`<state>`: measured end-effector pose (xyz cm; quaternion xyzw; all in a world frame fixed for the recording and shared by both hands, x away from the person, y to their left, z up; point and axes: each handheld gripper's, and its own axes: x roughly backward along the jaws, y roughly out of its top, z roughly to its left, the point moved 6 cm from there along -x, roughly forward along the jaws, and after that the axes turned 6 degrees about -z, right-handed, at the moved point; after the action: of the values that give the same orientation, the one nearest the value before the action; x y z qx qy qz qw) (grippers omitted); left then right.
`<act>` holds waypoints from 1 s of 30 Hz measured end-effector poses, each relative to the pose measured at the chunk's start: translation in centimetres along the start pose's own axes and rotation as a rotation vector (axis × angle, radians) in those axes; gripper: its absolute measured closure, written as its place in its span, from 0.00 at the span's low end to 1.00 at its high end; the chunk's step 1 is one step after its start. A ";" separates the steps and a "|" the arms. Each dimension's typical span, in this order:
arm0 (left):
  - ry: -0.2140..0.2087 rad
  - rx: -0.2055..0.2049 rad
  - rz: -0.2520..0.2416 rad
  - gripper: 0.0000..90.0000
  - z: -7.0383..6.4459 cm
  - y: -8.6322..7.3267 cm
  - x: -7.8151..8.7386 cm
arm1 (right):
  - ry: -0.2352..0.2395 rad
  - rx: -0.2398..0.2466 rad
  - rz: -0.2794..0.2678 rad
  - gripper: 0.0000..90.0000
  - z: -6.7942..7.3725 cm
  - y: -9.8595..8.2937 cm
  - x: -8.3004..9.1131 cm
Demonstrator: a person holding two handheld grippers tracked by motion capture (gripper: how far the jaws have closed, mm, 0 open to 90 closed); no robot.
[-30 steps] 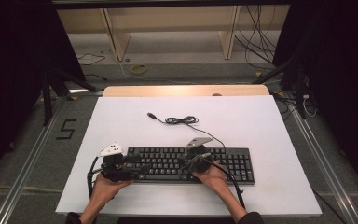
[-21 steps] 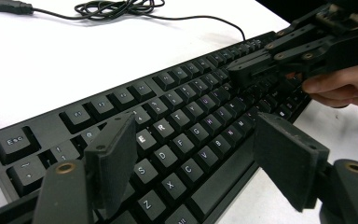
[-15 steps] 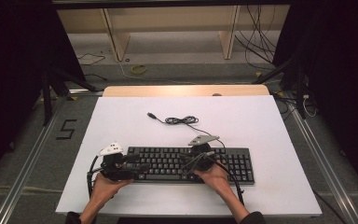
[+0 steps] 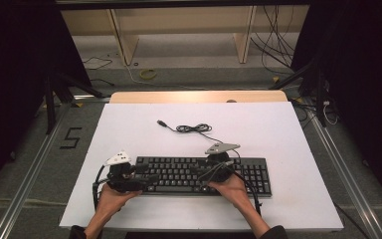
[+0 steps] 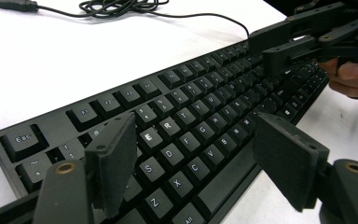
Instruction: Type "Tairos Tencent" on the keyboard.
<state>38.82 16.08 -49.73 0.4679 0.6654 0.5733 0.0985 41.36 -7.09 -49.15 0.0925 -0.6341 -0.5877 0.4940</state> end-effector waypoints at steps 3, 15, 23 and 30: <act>0.002 0.001 0.002 0.34 0.1 0.0 0.0 | 0.002 -0.003 -0.010 0.59 0.1 0.2 0.3; 0.009 0.018 0.021 0.38 0.3 0.1 0.0 | 0.008 -0.018 -0.048 0.48 0.1 0.5 1.5; 0.041 0.017 0.065 0.50 0.6 0.0 -0.2 | 0.004 -0.020 -0.065 0.44 0.1 0.3 2.1; 0.057 -0.006 0.110 0.64 0.7 -0.2 -0.5 | -0.004 -0.024 -0.059 0.43 -0.1 -0.2 2.6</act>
<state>39.44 16.20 -50.38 0.4869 0.6395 0.5929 0.0493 40.03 -9.02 -48.02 0.1042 -0.6251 -0.6097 0.4760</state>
